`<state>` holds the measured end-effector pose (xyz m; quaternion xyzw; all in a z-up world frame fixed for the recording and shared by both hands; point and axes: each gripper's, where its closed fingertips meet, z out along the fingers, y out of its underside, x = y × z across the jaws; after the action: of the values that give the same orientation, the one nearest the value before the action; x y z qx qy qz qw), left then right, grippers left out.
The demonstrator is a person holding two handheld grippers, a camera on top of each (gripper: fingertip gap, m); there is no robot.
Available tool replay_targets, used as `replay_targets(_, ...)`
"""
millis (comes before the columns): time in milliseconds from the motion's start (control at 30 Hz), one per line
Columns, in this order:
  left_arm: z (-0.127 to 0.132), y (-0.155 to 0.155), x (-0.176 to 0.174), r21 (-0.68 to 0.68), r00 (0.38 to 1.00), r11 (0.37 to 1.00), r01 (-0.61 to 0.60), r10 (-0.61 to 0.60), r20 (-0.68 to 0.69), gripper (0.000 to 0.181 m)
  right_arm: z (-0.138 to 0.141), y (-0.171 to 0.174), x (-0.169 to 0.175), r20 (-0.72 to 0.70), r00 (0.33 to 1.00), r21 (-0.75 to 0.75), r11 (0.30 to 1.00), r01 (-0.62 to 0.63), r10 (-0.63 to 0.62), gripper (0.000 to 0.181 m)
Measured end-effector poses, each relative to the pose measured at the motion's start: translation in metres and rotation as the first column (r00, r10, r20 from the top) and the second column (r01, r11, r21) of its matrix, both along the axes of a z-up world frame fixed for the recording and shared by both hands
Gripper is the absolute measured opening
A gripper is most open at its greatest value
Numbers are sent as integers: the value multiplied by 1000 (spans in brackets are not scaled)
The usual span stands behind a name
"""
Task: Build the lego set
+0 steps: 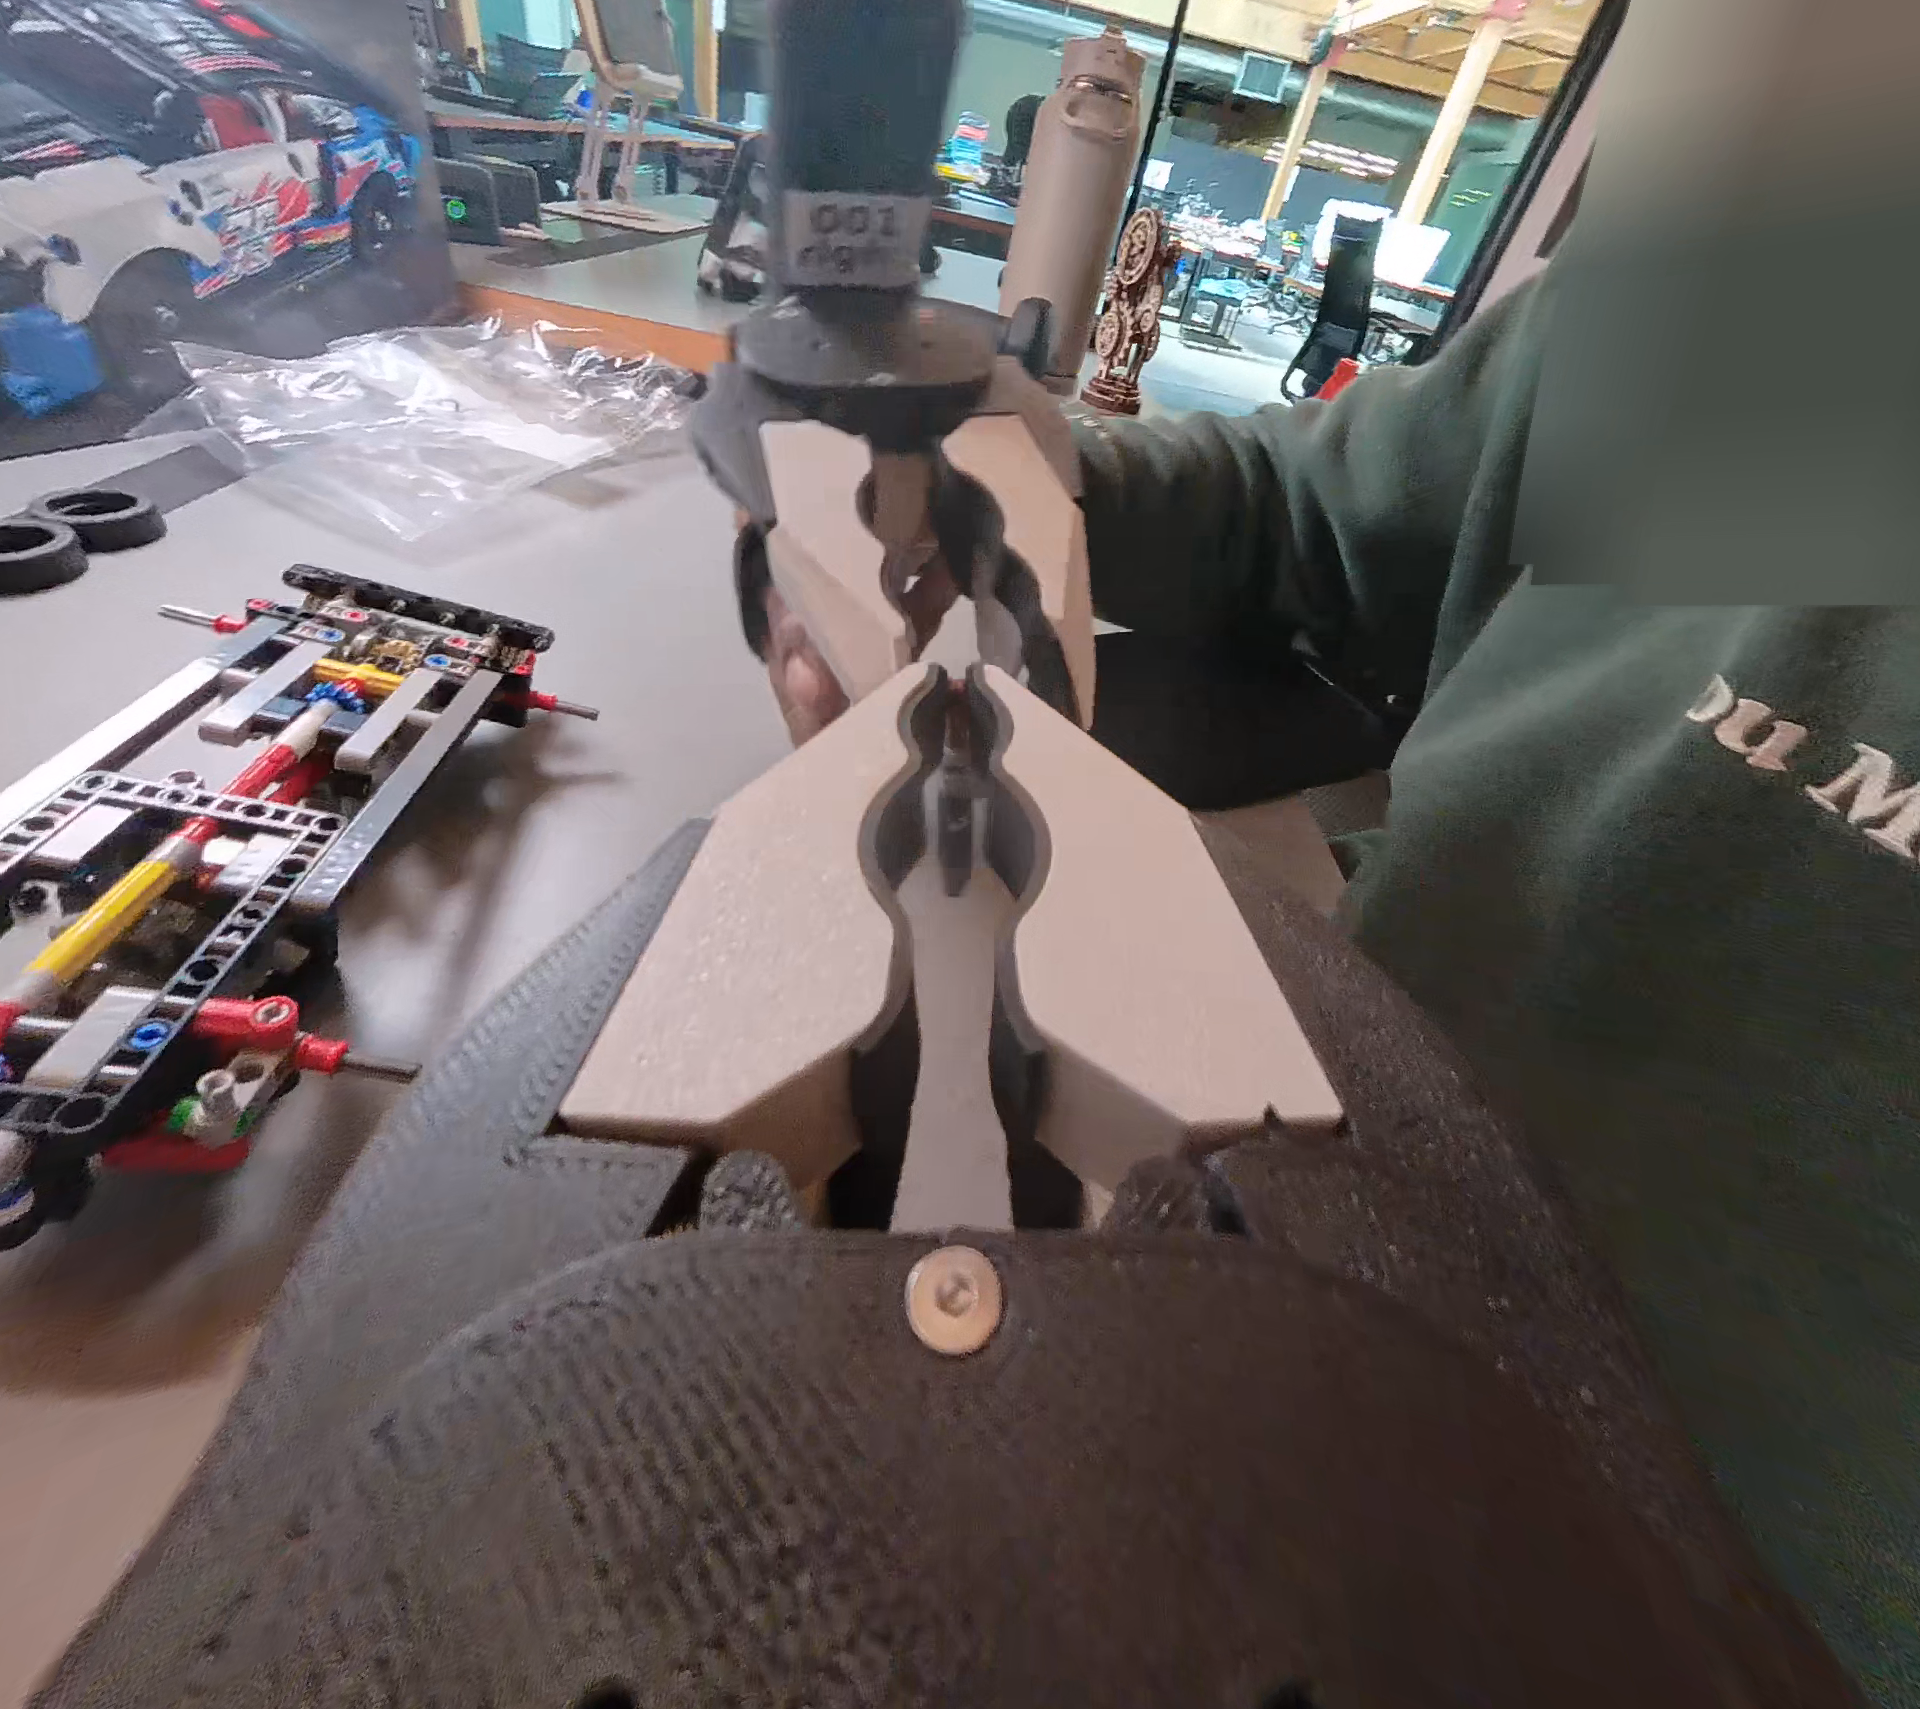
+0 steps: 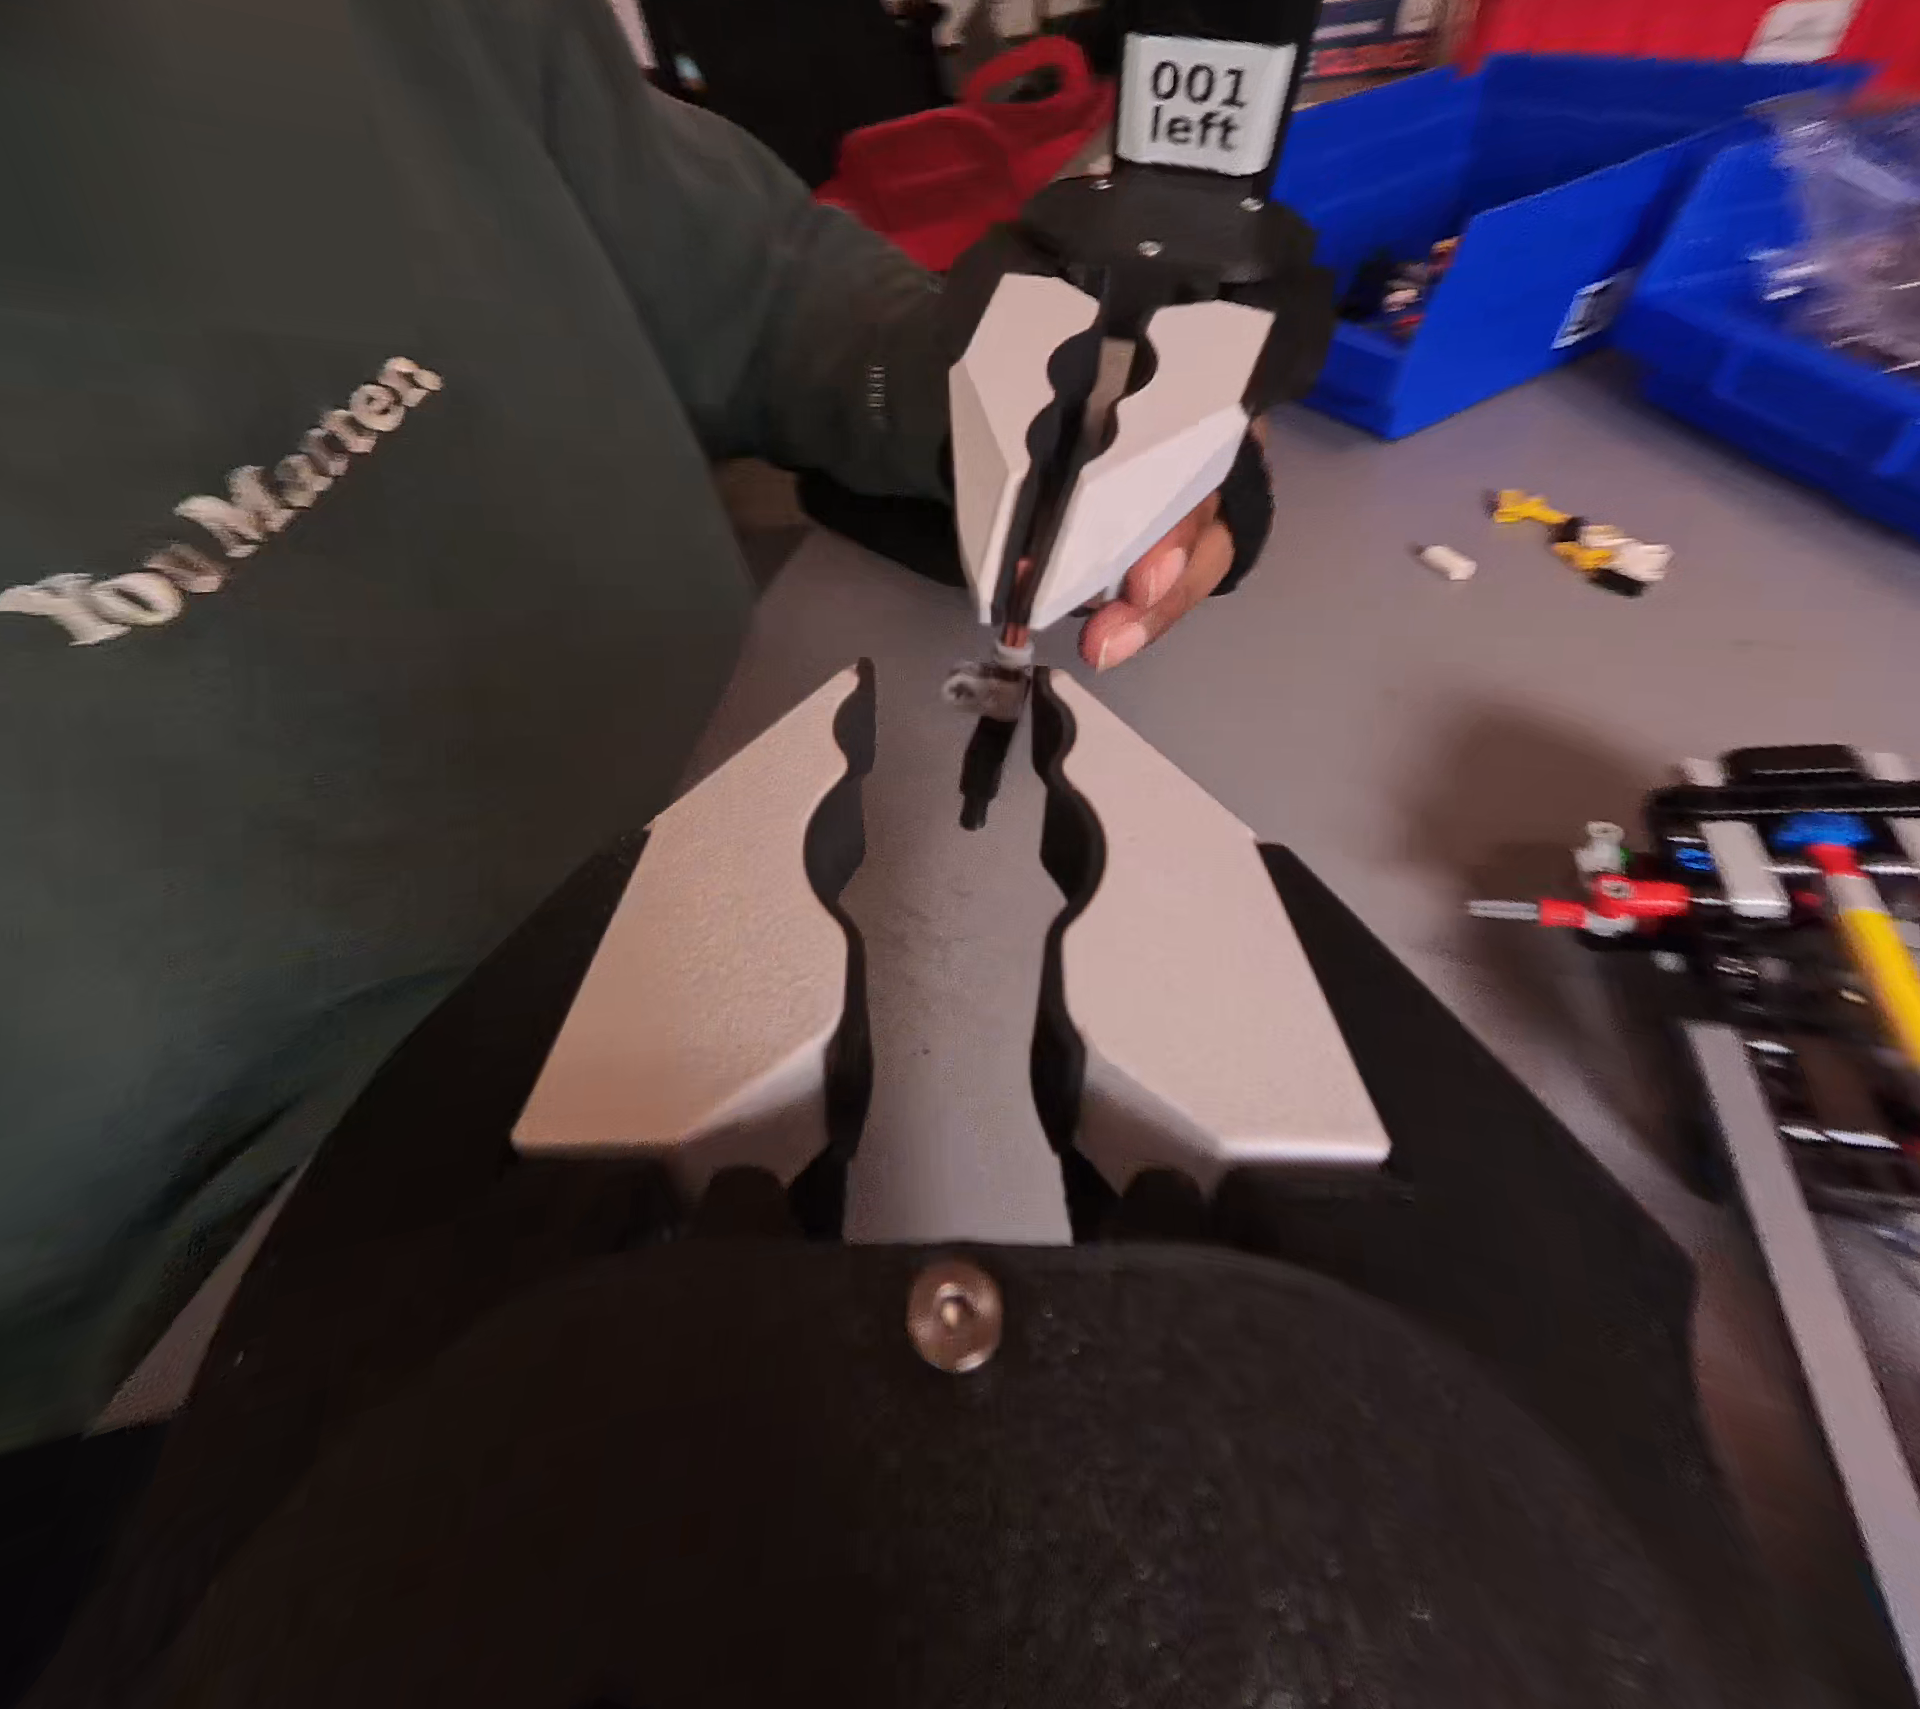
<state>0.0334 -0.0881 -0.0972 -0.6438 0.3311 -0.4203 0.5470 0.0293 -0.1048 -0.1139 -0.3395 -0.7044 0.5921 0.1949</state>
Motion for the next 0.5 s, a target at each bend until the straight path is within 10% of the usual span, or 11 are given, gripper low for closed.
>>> replay_targets(300,-12,17,1,-49,991,990,-131,129,-45,2,-11,25,-19,-70,865,190,844,501,-497,14)
replay_targets(500,-7,15,1,-51,991,990,-128,126,-32,2,-4,23,-16,-55,844,119,836,536,-533,12)
